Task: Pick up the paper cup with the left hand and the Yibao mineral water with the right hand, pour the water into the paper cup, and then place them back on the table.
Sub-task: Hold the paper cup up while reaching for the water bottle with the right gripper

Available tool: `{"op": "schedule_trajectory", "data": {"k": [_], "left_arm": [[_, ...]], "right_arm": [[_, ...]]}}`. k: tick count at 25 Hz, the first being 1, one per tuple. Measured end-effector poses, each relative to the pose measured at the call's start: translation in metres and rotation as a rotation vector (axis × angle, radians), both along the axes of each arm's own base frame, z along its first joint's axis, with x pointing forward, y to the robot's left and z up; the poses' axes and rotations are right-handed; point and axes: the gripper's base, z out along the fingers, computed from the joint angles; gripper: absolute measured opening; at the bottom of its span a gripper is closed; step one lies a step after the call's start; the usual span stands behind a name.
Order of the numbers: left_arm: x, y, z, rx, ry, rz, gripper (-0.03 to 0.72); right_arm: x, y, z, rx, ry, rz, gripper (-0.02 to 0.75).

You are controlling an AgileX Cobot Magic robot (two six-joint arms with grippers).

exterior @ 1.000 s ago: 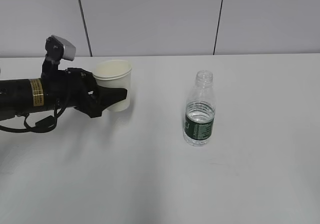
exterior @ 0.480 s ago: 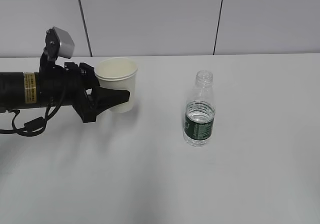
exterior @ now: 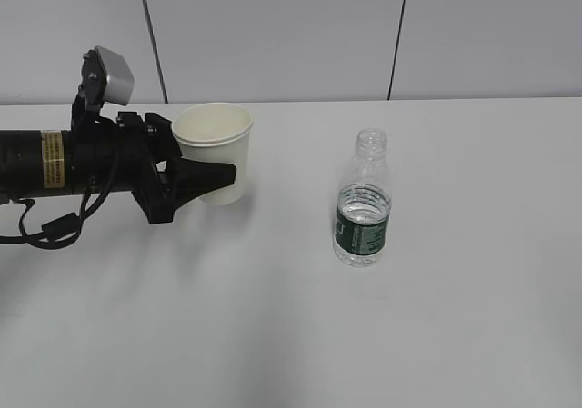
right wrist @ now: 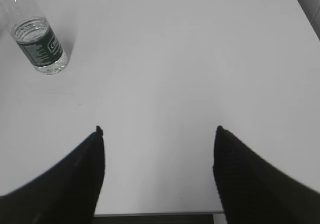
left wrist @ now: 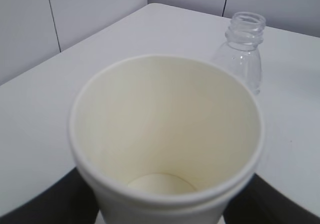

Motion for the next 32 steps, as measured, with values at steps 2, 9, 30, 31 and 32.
{"op": "schedule_trajectory", "data": {"k": [2,9,30,31,32], "left_arm": [[0.000,0.000,0.000,0.003,-0.001,-0.006,0.429],[-0.005,-0.001,-0.008,0.072,-0.002,-0.072,0.429],[-0.040,0.001,-0.039,0.036,-0.026,-0.138,0.429],[-0.039,0.001,-0.039,0.032,-0.025,-0.135,0.429],[-0.039,0.001,-0.040,0.029,-0.021,-0.133,0.429]], "right_arm": [[0.000,0.000,0.000,0.000,0.000,0.000,0.531],[0.000,0.000,0.000,0.000,0.000,0.000,0.531],[0.000,0.002,0.000,0.013,-0.002,0.015,0.531],[0.000,0.002,0.001,0.010,-0.011,0.025,0.531],[0.001,0.003,0.003,0.009,-0.025,0.036,0.531]]}}
